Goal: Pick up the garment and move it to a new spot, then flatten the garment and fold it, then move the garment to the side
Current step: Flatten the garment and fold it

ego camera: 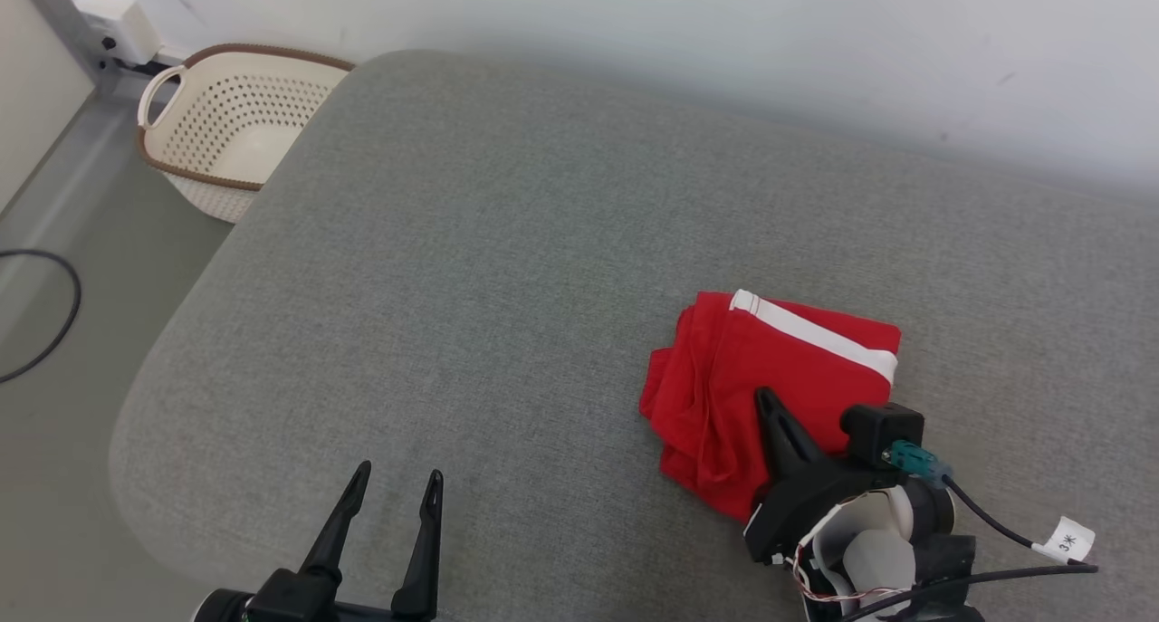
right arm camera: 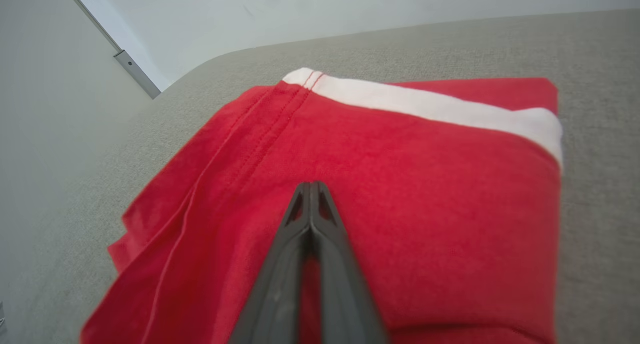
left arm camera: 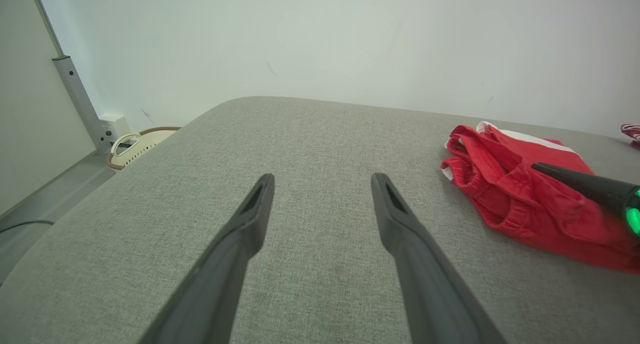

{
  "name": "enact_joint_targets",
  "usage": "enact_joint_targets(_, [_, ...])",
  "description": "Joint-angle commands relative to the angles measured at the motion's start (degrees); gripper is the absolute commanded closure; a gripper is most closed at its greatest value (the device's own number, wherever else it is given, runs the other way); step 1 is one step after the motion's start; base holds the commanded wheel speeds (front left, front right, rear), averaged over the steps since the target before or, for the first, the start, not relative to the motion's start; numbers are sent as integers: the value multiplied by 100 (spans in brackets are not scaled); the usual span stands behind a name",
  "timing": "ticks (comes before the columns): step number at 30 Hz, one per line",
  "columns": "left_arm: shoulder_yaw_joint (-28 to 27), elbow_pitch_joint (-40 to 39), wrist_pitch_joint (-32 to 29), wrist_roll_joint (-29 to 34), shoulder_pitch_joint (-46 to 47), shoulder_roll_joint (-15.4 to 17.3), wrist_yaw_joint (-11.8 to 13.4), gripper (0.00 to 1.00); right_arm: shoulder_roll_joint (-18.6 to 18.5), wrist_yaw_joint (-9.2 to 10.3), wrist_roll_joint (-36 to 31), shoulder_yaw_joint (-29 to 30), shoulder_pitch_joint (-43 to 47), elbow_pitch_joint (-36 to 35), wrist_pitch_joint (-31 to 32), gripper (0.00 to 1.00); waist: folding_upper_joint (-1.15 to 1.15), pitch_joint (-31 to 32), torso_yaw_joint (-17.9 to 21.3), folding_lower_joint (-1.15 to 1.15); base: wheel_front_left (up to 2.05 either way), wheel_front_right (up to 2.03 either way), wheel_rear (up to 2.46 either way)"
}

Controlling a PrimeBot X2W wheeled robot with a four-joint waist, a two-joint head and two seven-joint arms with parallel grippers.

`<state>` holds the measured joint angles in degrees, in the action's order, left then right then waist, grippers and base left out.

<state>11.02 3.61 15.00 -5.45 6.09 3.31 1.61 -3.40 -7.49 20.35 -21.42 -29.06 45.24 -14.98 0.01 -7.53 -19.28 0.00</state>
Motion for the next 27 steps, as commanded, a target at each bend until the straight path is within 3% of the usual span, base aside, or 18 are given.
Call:
enact_joint_targets(1, [-9,9,23,-52,28,5,17,0,35,0,-5,-49,-47,-27,-22,100,-1,-81,-97,0,0,0,0])
enact_joint_targets(17, [58,74,23,-84,53,-19,76,0,55,0,841,-1375,361,-498,-14,100,-1,-7,-181,0,0,0,0])
enact_joint_targets(27, [-57,29,23,-86,-58,9,89,0,52,0,1041,-1311,350,-906,-15,100,-1,136,56,0,0,0,0])
